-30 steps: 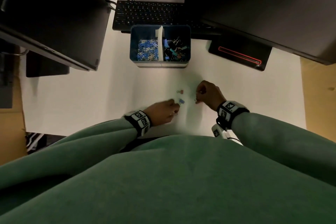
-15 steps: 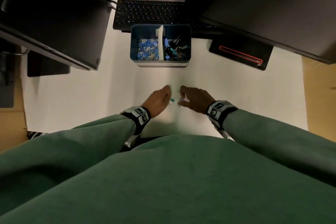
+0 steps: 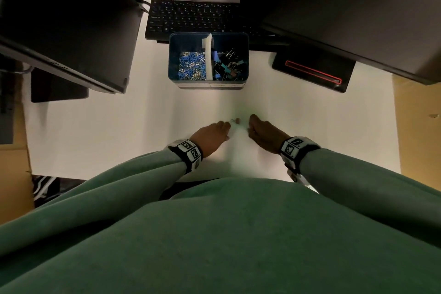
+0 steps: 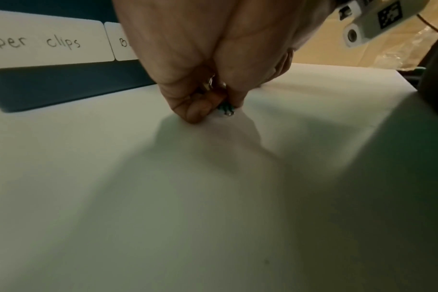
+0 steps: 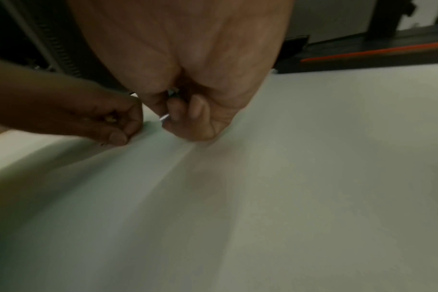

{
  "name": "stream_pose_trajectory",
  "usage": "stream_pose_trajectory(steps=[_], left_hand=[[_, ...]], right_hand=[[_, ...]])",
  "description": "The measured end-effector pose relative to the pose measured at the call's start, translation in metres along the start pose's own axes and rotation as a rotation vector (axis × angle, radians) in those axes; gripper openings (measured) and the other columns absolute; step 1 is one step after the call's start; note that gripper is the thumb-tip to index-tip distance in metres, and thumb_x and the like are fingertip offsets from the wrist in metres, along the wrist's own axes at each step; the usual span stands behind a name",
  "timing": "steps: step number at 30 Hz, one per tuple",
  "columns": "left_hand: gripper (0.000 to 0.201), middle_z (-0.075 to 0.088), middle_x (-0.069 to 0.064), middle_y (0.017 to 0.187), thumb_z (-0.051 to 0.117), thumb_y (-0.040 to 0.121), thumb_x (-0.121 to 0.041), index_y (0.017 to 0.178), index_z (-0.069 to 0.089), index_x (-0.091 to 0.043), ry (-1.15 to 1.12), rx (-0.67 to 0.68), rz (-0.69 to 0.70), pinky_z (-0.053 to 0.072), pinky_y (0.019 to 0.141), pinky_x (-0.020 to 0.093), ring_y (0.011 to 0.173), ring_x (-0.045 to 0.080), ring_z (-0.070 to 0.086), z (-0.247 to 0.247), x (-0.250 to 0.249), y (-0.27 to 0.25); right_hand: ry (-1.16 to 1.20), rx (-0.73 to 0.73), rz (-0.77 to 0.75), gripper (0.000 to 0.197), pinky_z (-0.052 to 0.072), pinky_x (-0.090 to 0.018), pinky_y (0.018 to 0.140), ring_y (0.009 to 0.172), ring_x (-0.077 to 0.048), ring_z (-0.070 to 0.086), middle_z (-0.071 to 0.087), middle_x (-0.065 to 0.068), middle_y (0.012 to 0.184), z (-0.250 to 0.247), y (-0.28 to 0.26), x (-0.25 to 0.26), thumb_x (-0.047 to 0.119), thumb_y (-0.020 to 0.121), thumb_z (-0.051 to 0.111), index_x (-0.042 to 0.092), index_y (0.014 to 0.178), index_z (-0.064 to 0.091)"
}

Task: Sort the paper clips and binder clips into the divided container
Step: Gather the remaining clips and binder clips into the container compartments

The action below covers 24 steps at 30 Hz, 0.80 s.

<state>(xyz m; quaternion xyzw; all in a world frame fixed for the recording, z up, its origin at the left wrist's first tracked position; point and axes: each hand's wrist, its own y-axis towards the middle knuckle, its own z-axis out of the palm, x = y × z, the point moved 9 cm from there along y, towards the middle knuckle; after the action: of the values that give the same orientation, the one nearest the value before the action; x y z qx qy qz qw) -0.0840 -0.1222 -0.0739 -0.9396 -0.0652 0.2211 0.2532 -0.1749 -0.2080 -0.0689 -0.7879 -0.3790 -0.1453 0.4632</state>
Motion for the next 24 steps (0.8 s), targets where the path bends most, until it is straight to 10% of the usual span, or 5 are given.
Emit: stream_pose_trajectory(steps=[11,19,24], left_hand=[[0.027,0.051,0.016,0.102,0.037,0.093,-0.005,0.119,0.042,-0.005,-0.140,-0.026,-0.073,0.040,0.063,0.036,0.075,0.035,0.058,-0.006,0.007,-0.005],[0.024,0.055,0.007,0.091,0.038,0.079,0.003,0.084,0.046,-0.020,-0.373,-0.165,-0.154,0.049,0.073,0.042,0.077,0.026,0.055,-0.021,0.029,-0.009],[0.027,0.058,0.008,0.093,0.039,0.079,0.005,0.086,0.050,-0.019,-0.404,-0.227,-0.136,0.049,0.076,0.042,0.080,0.024,0.054,-0.034,0.035,-0.008]], right_hand=[[0.791,-0.270,0.172,0.036,0.033,-0.022,0.043,0.052,-0.015,0.044,0.056,-0.011,0.081,-0.035,0.013,-0.027,-0.007,0.090,0.033,0.002,0.100,0.066],[0.234,-0.270,-0.011,0.022,0.045,-0.030,0.082,0.091,-0.021,0.056,0.055,-0.007,0.104,-0.029,0.028,0.021,0.022,0.095,0.057,0.002,0.104,0.059],[-0.133,-0.106,-0.058,0.033,0.042,-0.035,0.079,0.097,-0.031,0.054,0.047,-0.016,0.112,-0.008,0.033,0.036,0.025,0.093,0.061,-0.002,0.109,0.052]])
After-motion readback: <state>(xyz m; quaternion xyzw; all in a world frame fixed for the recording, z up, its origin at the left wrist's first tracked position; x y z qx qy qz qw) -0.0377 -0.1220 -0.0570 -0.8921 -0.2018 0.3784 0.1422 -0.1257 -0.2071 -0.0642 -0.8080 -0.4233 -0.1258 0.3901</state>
